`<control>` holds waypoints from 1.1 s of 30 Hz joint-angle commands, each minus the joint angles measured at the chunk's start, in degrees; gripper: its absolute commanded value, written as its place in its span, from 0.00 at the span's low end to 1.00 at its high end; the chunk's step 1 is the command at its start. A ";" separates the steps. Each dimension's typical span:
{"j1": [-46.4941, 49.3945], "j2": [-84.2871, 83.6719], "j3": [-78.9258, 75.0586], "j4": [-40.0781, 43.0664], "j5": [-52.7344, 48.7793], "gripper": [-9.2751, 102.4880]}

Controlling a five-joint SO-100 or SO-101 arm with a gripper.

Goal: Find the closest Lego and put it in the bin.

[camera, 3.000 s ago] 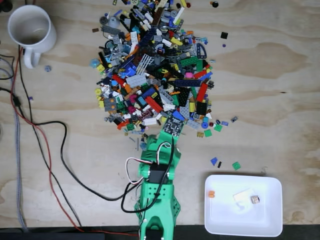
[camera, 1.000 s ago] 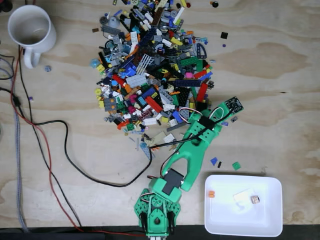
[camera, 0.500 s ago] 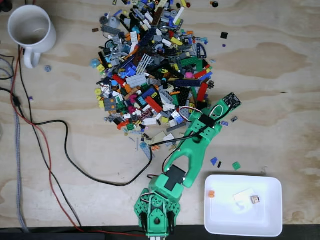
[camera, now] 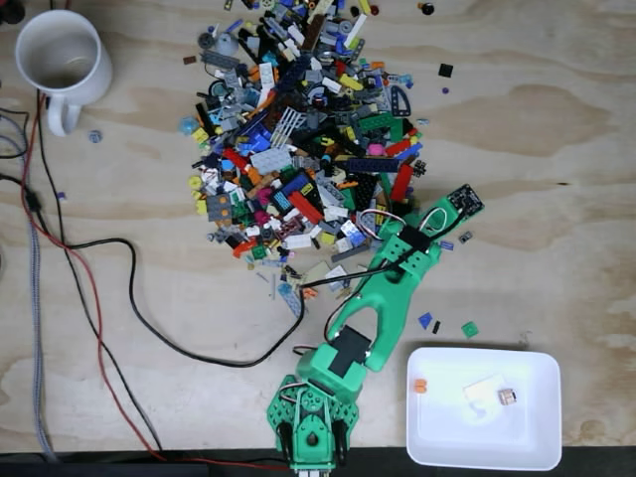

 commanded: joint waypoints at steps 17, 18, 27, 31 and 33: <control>29.36 33.31 -14.06 29.18 -11.60 0.17; 32.78 35.33 -12.30 28.74 -13.10 0.17; 58.36 49.04 3.96 22.24 -24.52 0.18; 61.35 50.45 10.99 17.40 -27.77 0.21; 60.12 50.10 12.22 15.91 -27.77 0.23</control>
